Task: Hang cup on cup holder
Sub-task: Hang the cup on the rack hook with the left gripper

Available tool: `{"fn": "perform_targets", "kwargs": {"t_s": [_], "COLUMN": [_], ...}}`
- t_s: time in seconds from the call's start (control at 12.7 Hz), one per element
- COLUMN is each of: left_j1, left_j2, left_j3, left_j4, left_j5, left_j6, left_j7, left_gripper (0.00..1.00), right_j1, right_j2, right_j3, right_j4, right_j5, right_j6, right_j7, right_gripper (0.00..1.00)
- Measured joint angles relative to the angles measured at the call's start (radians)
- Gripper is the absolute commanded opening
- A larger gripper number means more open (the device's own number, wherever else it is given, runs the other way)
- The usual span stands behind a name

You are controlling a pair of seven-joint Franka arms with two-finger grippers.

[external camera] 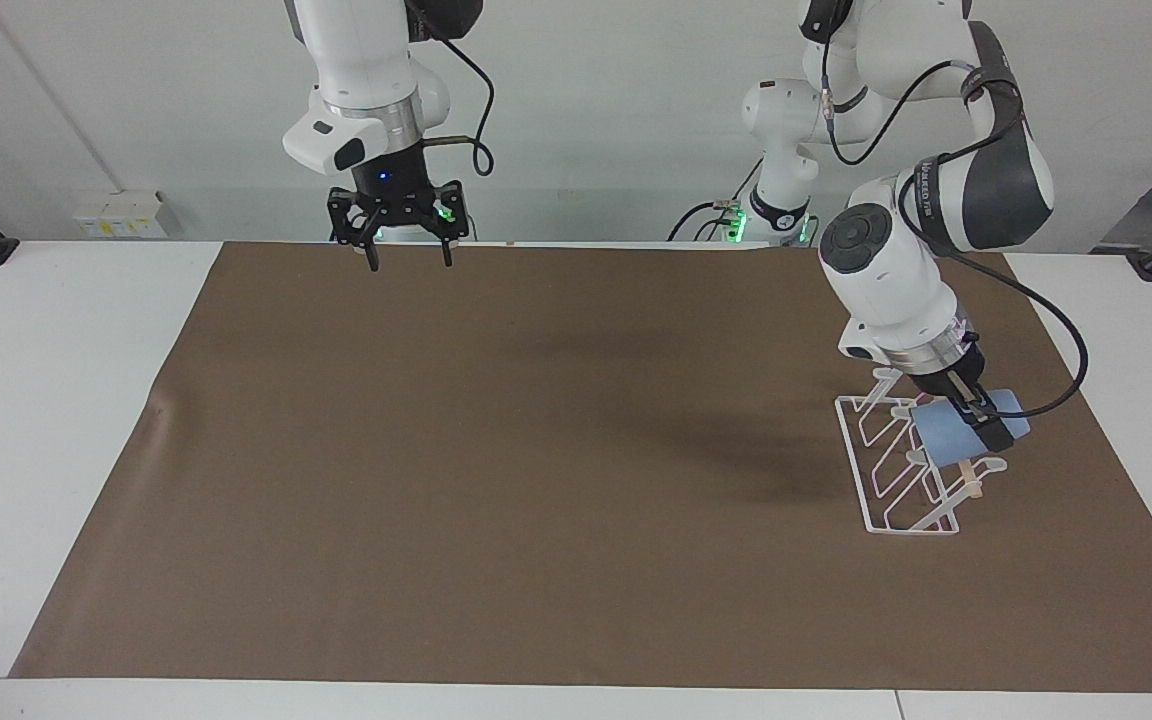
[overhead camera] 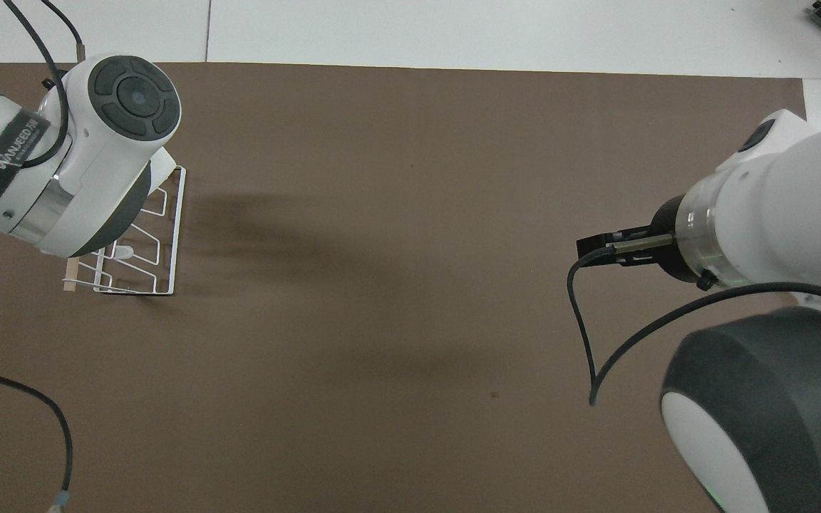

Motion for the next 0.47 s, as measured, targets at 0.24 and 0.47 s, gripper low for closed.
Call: {"fn": "perform_targets", "kwargs": {"t_s": [0.24,0.47], "left_j1": [-0.017,-0.059], "left_j2": [0.000,0.010], "left_j3": [-0.004,-0.006], "left_j4": [0.003,0.003], "left_j5": [0.043,0.176], "left_j6": [-0.009,-0.064], "left_j7": [-0.014,-0.043], "left_gripper": [0.00,0.00], "right_j1": [-0.052,-0.078], "right_j2": [0.001,0.001], "right_j3": [0.000,0.000], "right_j4": [0.000,-0.003], "right_j5": [0.000,0.001], "right_j6": [-0.015,-0.018], "right_j7": [0.000,0.000], "right_gripper": [0.94,0.99]}}
